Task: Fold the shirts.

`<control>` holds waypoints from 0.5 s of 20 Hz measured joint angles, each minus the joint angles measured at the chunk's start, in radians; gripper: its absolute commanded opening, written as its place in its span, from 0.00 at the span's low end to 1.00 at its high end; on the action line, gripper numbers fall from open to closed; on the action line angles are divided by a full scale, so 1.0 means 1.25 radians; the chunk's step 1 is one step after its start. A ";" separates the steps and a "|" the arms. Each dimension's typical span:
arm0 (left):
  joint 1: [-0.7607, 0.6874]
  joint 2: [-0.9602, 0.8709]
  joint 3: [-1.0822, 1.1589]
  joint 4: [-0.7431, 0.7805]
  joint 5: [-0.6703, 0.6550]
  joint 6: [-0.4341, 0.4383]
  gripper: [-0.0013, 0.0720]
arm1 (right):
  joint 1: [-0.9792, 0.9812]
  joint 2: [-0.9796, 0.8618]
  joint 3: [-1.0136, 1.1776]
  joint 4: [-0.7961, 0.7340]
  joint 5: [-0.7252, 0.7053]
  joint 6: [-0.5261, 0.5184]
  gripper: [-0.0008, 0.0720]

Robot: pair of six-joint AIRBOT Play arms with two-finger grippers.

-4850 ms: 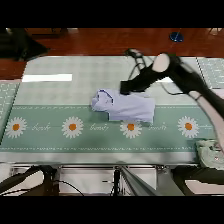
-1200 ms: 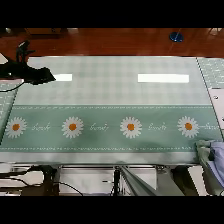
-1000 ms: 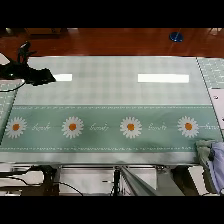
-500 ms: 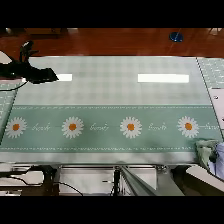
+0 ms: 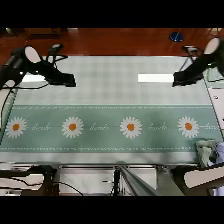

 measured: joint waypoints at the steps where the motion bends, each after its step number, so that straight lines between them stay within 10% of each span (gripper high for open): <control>1: -0.009 -0.010 0.000 0.011 -0.017 -0.016 0.78 | 0.028 -0.007 0.003 -0.006 -0.003 0.000 0.66; 2: -0.016 -0.020 0.001 0.018 -0.031 -0.033 0.65 | 0.051 -0.012 0.005 -0.012 -0.005 0.002 0.66; 10: -0.055 -0.040 0.002 0.038 -0.074 -0.064 0.74 | 0.100 0.040 -0.002 -0.043 -0.027 0.031 0.62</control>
